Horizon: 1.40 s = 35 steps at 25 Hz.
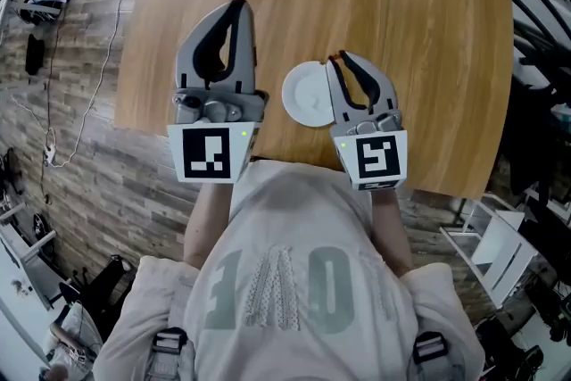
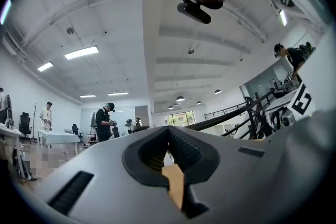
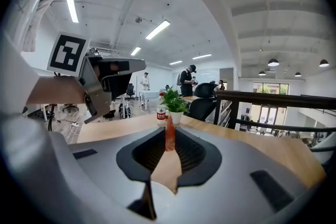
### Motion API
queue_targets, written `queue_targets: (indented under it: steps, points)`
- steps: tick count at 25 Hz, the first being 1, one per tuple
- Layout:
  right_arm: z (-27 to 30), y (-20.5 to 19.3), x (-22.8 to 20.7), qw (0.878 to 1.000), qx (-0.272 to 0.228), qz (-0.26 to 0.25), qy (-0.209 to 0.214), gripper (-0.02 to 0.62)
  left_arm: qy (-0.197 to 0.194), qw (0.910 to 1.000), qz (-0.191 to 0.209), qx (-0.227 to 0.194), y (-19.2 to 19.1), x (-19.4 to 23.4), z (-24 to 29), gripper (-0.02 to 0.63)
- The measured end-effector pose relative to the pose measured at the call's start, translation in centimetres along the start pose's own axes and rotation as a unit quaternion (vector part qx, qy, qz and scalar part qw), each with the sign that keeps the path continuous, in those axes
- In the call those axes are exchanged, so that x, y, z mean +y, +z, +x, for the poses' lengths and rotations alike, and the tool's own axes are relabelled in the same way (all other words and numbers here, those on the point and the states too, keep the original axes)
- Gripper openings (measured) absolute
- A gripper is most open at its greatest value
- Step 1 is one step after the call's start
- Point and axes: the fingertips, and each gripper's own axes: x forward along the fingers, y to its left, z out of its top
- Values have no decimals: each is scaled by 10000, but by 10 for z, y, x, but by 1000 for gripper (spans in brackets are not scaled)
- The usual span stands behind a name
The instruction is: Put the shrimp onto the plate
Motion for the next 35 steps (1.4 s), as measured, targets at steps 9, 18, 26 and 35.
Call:
queue_targets:
  steps: [9, 18, 26, 35]
  points:
    - [44, -67, 30, 9913, 1023, -541, 625, 64, 122, 9996, 32, 246, -25, 18, 1, 9]
    - [58, -134, 63, 9677, 1990, -923, 1245, 64, 126, 9992, 8, 381, -36, 23, 2, 9]
    - [59, -172, 79, 9456, 2675, -977, 1571, 64, 119, 9988, -7, 480, -42, 23, -1, 9]
    - [61, -181, 76, 9409, 2947, -765, 1487, 64, 131, 9987, 3, 483, -43, 24, 0, 9]
